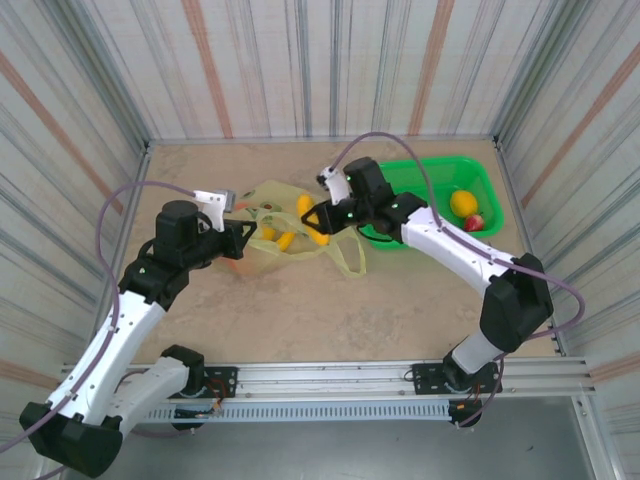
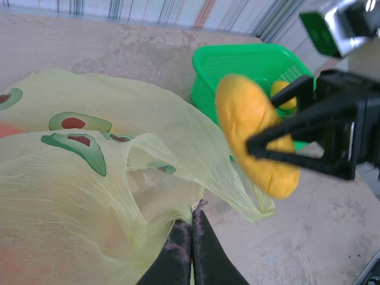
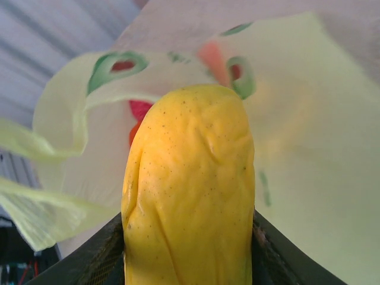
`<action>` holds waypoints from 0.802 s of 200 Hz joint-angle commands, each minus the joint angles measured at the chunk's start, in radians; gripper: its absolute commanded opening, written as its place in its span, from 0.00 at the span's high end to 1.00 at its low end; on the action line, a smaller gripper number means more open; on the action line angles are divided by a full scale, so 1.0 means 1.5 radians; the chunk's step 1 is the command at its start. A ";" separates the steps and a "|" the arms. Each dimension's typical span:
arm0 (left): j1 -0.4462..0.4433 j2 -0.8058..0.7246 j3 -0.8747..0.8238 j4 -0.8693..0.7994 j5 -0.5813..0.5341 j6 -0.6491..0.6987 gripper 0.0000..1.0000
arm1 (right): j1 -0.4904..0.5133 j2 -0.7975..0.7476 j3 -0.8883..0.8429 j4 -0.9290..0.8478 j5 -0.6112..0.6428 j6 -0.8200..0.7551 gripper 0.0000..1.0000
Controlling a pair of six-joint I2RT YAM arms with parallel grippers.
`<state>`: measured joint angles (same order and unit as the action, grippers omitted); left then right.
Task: Place the fake fruits into the plastic bag and tie a complex knot
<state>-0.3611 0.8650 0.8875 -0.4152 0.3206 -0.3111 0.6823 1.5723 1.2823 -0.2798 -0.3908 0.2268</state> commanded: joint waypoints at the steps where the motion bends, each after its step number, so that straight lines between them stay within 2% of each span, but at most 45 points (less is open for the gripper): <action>1: 0.004 -0.014 -0.010 0.005 0.002 0.005 1.00 | 0.009 0.016 -0.023 0.118 -0.005 -0.067 0.50; 43: 0.004 -0.013 -0.010 0.006 0.003 0.006 1.00 | 0.042 0.045 -0.085 0.285 -0.044 -0.222 0.48; 81: 0.004 -0.015 -0.010 0.007 0.004 0.005 1.00 | 0.062 0.106 -0.081 0.338 -0.049 -0.343 0.42; 117: 0.004 -0.016 -0.012 0.011 0.012 0.005 1.00 | 0.072 0.202 0.012 0.285 -0.055 -0.394 0.42; 142: 0.004 -0.017 -0.011 0.012 0.012 0.005 1.00 | 0.086 0.274 0.088 0.255 -0.052 -0.386 0.43; 160: 0.004 -0.020 -0.012 0.011 0.008 0.005 1.00 | 0.098 0.308 0.131 0.228 -0.021 -0.380 0.43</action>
<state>-0.3611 0.8597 0.8845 -0.4141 0.3210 -0.3111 0.8001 1.9747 1.3918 0.1253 -0.4488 -0.3130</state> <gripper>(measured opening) 0.058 0.572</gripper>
